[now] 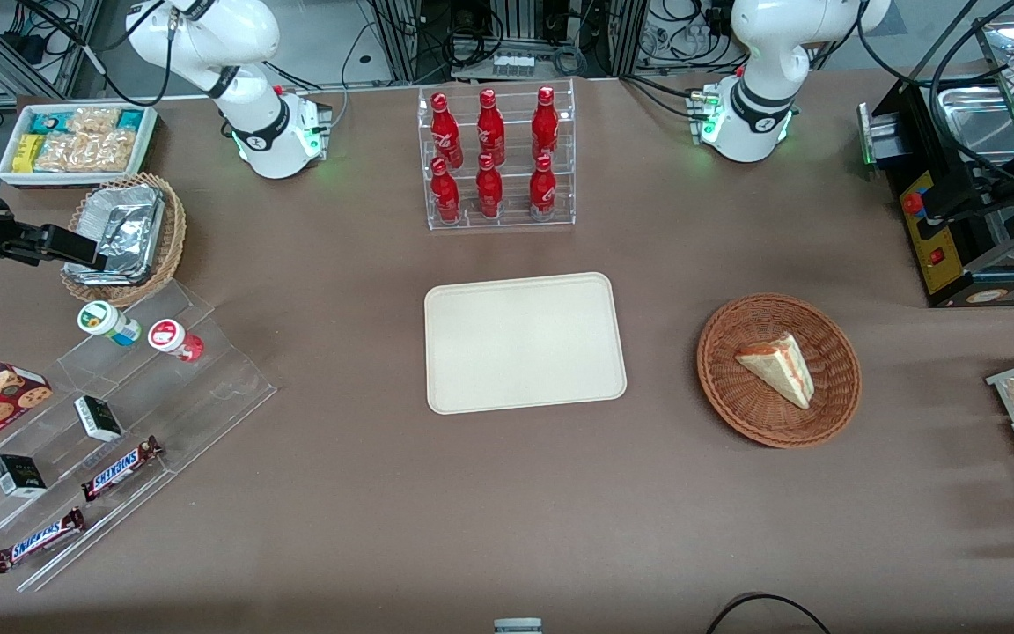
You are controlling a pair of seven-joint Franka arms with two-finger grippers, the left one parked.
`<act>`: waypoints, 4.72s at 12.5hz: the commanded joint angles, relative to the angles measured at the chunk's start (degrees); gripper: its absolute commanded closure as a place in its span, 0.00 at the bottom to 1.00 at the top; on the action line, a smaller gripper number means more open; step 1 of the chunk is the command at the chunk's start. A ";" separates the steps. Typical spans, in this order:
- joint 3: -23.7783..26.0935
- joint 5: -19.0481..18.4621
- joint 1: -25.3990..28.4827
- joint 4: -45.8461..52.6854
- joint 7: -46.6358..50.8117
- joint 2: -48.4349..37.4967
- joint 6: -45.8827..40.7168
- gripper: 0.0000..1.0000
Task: Place green gum on tray
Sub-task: 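Move the right gripper toward the green-and-white gum bottle on the acrylic stand, then lower the right gripper around the green gum bottle and close it, then lift the green gum bottle and carry it over the cream tray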
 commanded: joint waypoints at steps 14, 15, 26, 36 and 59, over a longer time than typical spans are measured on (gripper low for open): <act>-2.68 -0.27 -7.59 -22.93 -42.25 0.62 31.91 0.00; -3.20 -0.27 -8.20 -25.57 -44.72 -0.08 34.29 0.00; -4.96 -0.27 -8.38 -35.70 -54.42 -3.25 45.65 0.00; -5.66 -0.27 -8.03 -36.93 -54.68 -2.20 47.94 0.08; -3.55 0.17 10.92 -11.45 -30.11 -2.37 13.84 1.00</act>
